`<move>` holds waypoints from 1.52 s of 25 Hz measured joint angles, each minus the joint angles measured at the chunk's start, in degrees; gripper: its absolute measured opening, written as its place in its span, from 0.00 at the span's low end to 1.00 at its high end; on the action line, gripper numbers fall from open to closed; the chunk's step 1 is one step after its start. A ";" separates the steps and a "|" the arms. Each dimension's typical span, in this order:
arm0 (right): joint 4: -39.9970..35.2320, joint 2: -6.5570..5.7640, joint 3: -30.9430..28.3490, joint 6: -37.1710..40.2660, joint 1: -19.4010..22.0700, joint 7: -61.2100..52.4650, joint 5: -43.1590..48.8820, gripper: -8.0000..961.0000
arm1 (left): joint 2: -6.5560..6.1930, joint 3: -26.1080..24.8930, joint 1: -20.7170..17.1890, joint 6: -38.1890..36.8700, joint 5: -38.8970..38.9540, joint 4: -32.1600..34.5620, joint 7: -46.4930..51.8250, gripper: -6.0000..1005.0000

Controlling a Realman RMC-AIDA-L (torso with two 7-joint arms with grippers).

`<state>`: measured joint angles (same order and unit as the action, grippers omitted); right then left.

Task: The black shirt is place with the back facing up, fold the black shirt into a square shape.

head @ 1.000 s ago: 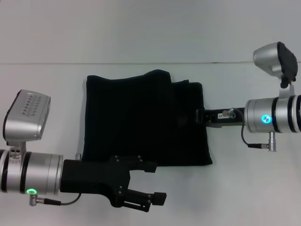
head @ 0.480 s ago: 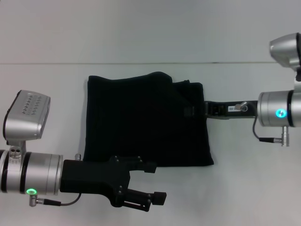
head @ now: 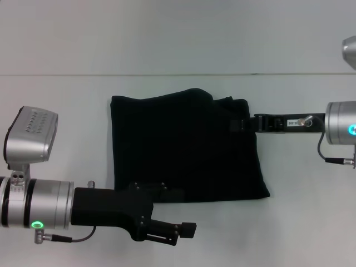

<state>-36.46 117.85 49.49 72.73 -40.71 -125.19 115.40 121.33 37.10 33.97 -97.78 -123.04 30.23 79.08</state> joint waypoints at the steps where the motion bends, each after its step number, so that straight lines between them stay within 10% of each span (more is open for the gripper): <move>1: -0.59 -0.02 -0.01 0.18 0.30 0.02 0.00 0.11 | 0.02 -0.02 -0.02 0.01 0.06 0.00 0.01 0.88; 16: -5.98 -0.55 -2.54 5.05 2.38 0.17 0.06 0.14 | 0.04 -0.18 0.61 0.65 0.35 0.00 0.26 0.86; 38: 2.74 -2.73 -3.04 -9.23 6.18 0.74 5.86 0.18 | 0.22 -0.43 1.50 6.34 1.31 -1.69 1.30 0.83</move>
<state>-33.72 115.12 46.45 63.50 -34.53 -124.46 121.26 121.55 36.67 35.48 -91.44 -121.72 28.54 80.39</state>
